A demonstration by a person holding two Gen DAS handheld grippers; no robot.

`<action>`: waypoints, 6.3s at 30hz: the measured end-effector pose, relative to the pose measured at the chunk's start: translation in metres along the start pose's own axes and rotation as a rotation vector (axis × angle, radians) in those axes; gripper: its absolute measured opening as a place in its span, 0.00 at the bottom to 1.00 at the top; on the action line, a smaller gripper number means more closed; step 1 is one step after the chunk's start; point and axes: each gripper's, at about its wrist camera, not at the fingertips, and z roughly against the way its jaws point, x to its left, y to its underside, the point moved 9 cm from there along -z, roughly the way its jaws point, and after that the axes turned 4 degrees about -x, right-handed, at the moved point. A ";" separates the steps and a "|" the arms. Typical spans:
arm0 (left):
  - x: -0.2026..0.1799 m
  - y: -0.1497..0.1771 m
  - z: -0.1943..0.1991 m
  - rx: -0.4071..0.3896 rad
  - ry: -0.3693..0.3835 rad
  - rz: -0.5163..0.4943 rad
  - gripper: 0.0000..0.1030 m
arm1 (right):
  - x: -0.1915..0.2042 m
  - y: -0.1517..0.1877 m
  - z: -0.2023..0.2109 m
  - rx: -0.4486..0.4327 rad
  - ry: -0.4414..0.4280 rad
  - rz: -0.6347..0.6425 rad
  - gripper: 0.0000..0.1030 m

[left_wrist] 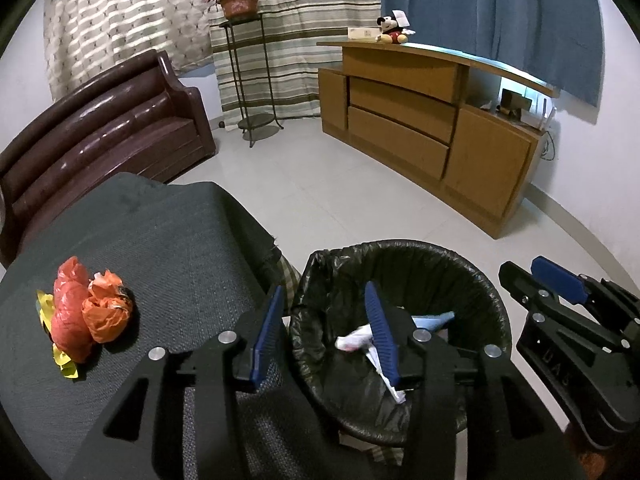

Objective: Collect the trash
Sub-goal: 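Open both tools to drop the items into the bin, then move both open tools back from the bin to the remaining pile, then move the open right tool onto the orange plastic bag, then grasp the orange bag with the right tool while the left tool grasps the red bag, then carry the red bag and orange bag over the bin with both tools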

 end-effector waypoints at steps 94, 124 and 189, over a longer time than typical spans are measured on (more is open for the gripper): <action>0.282 0.077 0.077 0.058 -0.321 0.369 0.51 | 0.287 0.019 0.000 0.089 -0.310 0.324 0.39; 0.198 0.036 0.029 0.058 -0.257 0.204 0.47 | 0.150 -0.003 -0.016 0.055 -0.193 0.149 0.39; 0.031 0.009 0.054 -0.073 -0.007 -0.005 0.33 | 0.040 -0.008 0.044 -0.043 -0.012 0.088 0.39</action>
